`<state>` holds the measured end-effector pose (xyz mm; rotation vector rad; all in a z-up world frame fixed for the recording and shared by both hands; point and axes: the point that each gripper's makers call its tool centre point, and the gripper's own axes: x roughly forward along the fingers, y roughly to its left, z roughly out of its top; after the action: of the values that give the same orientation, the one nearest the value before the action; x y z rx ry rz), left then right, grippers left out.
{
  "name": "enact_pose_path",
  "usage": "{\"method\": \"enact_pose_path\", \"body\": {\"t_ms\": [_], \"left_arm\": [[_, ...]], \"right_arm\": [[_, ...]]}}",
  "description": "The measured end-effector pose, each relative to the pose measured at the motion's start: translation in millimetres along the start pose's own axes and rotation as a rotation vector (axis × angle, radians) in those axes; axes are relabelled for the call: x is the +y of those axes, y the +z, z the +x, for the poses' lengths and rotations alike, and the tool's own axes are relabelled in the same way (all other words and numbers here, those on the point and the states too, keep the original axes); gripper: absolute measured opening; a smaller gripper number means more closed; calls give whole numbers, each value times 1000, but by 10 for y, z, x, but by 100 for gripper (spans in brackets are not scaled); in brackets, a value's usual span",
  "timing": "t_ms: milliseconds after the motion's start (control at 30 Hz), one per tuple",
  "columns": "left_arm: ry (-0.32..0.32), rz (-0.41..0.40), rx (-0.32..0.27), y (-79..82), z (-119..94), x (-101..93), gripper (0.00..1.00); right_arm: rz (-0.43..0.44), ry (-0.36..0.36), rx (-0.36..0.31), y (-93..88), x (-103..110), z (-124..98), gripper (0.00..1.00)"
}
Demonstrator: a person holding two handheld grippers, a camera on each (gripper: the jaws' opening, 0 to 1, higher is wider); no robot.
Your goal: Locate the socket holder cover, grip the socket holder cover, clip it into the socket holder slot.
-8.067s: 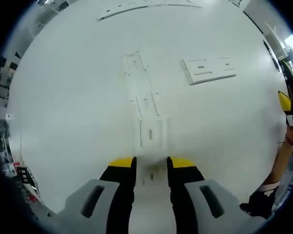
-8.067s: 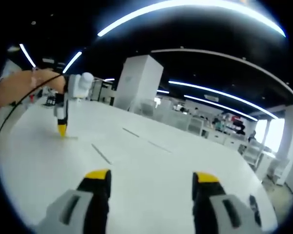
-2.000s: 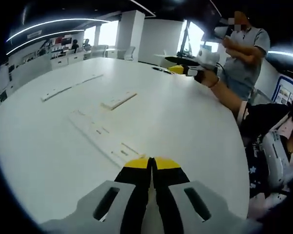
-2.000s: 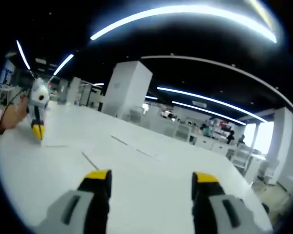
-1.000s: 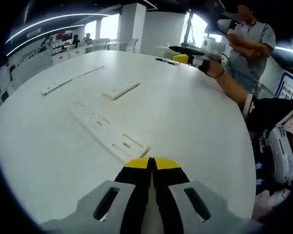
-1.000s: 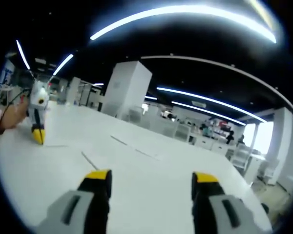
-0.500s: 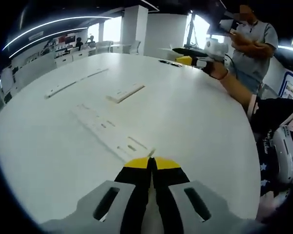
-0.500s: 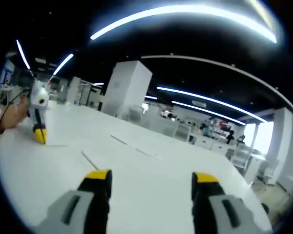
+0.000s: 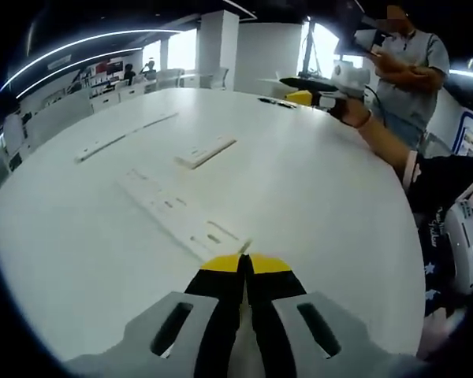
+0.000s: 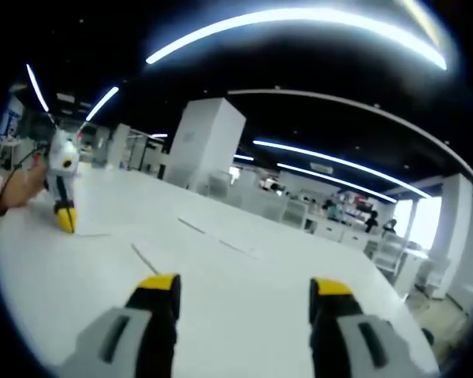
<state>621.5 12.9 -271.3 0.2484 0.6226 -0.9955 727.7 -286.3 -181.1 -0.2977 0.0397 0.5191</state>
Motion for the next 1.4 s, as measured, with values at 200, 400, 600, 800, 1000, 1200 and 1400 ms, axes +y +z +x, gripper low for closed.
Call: {"method": "enact_pose_path", "body": {"t_ms": [200, 400, 600, 800, 1000, 1200, 1400], "left_arm": [[21, -1, -9, 7, 2, 42, 3], [32, 5, -13, 24, 11, 72, 3], [47, 4, -20, 33, 21, 107, 3], [62, 7, -24, 36, 25, 133, 3], [77, 14, -29, 36, 31, 153, 3], [87, 21, -31, 44, 34, 177, 3], [101, 29, -36, 47, 46, 184, 3]], "right_arm": [[-3, 2, 2, -3, 23, -3, 67], [-4, 1, 0, 5, 24, 0, 67], [-6, 3, 0, 7, 31, 9, 67], [-9, 5, 3, 2, 29, 17, 67], [-10, 5, 4, -1, 17, 20, 67], [-11, 4, 6, -7, 12, 19, 67], [-12, 5, 4, -2, 15, 18, 67]]}}
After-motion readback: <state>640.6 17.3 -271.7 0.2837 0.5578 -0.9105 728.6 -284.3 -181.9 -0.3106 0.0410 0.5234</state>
